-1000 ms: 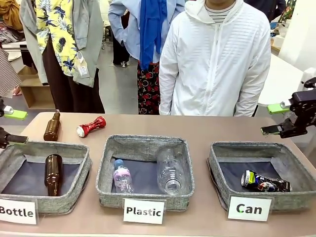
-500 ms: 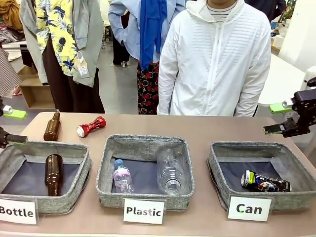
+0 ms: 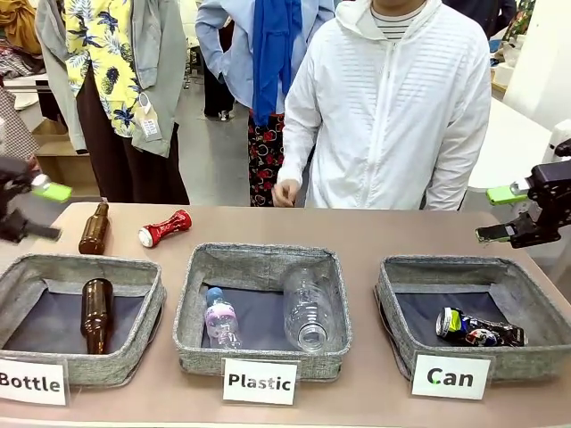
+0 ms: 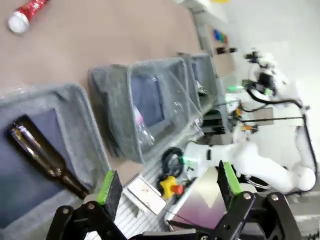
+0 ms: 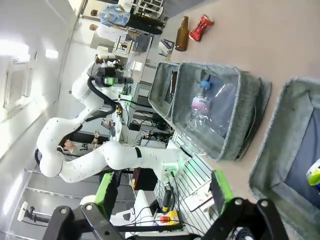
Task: Sort the can waste into the basket.
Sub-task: Pick up the can waste from the table and place it in the right Fabric basket.
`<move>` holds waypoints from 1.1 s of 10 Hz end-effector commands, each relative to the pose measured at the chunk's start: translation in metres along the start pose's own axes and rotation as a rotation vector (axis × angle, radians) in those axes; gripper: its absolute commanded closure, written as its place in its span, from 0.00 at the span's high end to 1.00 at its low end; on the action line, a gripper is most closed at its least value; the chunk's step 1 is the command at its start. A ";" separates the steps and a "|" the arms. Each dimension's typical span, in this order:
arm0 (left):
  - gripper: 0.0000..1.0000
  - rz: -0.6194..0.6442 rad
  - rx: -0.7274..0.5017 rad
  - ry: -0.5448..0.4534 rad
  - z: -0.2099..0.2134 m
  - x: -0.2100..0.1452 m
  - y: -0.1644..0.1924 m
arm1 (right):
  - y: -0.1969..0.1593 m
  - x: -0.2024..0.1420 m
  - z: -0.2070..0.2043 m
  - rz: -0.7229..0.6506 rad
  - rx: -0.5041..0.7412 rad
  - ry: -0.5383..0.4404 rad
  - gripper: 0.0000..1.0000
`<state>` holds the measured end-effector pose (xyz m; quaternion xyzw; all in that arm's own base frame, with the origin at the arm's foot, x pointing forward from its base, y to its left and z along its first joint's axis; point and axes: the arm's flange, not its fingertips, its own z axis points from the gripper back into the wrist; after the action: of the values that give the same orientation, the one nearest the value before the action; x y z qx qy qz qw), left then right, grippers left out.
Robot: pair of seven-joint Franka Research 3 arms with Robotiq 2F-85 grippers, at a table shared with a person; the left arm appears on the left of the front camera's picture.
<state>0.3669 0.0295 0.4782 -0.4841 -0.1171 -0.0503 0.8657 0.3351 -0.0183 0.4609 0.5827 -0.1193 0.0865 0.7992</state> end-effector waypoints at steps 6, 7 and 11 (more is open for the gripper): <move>1.00 0.047 0.189 0.066 0.051 0.092 -0.005 | 0.003 0.000 0.002 -0.002 -0.005 0.013 1.00; 1.00 -0.008 0.073 -0.035 0.101 0.036 0.003 | 0.003 0.000 0.002 -0.002 -0.005 0.013 1.00; 1.00 0.061 -0.129 -0.418 0.161 -0.122 0.065 | 0.003 0.000 0.002 -0.002 -0.005 0.013 1.00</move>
<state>0.2433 0.1978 0.4937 -0.5326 -0.2518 0.0464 0.8067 0.3351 -0.0186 0.4613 0.5822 -0.1195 0.0865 0.7996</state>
